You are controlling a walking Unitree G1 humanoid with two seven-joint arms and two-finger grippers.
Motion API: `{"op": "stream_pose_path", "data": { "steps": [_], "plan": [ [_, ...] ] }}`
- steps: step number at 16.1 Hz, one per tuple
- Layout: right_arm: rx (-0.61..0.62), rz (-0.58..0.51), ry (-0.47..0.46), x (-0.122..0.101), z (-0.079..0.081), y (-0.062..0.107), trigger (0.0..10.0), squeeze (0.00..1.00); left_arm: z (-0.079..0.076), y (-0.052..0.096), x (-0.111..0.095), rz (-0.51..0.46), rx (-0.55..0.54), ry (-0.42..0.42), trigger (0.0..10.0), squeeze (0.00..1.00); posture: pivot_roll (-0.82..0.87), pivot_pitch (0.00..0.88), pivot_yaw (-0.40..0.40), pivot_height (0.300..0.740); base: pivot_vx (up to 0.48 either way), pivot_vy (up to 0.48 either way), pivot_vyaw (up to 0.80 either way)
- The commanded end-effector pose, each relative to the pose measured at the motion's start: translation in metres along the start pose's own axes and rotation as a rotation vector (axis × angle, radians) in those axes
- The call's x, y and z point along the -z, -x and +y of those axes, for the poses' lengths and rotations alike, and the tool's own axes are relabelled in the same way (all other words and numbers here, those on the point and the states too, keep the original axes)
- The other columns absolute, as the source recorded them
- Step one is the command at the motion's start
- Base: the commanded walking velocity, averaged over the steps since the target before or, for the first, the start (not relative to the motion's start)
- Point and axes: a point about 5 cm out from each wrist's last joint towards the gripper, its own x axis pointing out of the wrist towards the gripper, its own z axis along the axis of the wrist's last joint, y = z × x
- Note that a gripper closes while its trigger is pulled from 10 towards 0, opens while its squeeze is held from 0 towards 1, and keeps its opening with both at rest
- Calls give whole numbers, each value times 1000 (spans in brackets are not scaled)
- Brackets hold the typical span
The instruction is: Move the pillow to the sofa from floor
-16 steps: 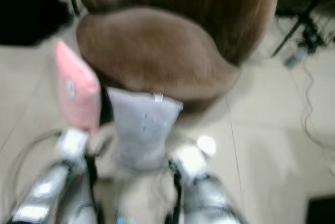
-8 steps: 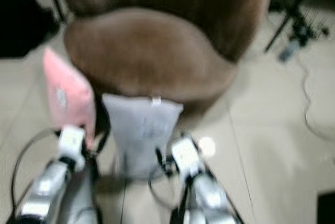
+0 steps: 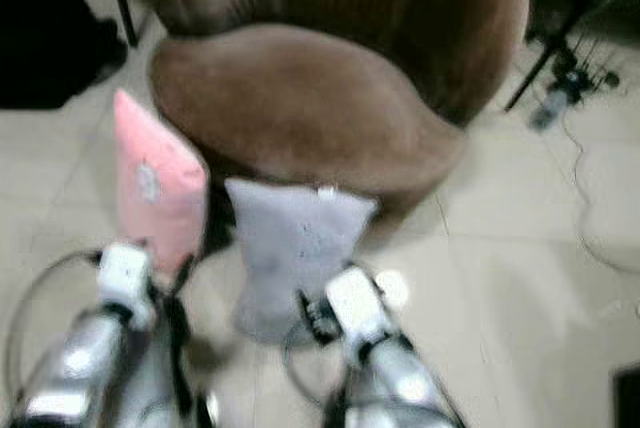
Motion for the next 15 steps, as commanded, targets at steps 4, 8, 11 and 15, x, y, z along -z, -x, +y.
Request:
{"op": "stream_pose_path", "data": {
  "steps": [4, 8, 11, 15],
  "plan": [
    [-6, 5, -17, -2, 4, 5, 10000, 0, -6, -2, 7, 88, 53, -90, 10000, 0, 48, 190, -100, 437, 452, 77, 0],
    [-13, 11, -19, -2, 8, 7, 10000, 0, -7, -5, 9, 130, 58, -175, 10000, 0, 42, 194, -95, 437, 360, 0, 0],
    [-12, 17, -21, -3, 9, 8, 10000, 0, -9, -5, 8, 128, 66, -193, 10000, 0, 40, 197, -94, 437, 0, 0, 0],
    [-18, 25, -25, -4, 12, 10, 10000, 0, -12, -4, 10, 140, 63, -246, 10000, 0, 45, 204, -95, 437, 235, -269, 0]
  ]
}}
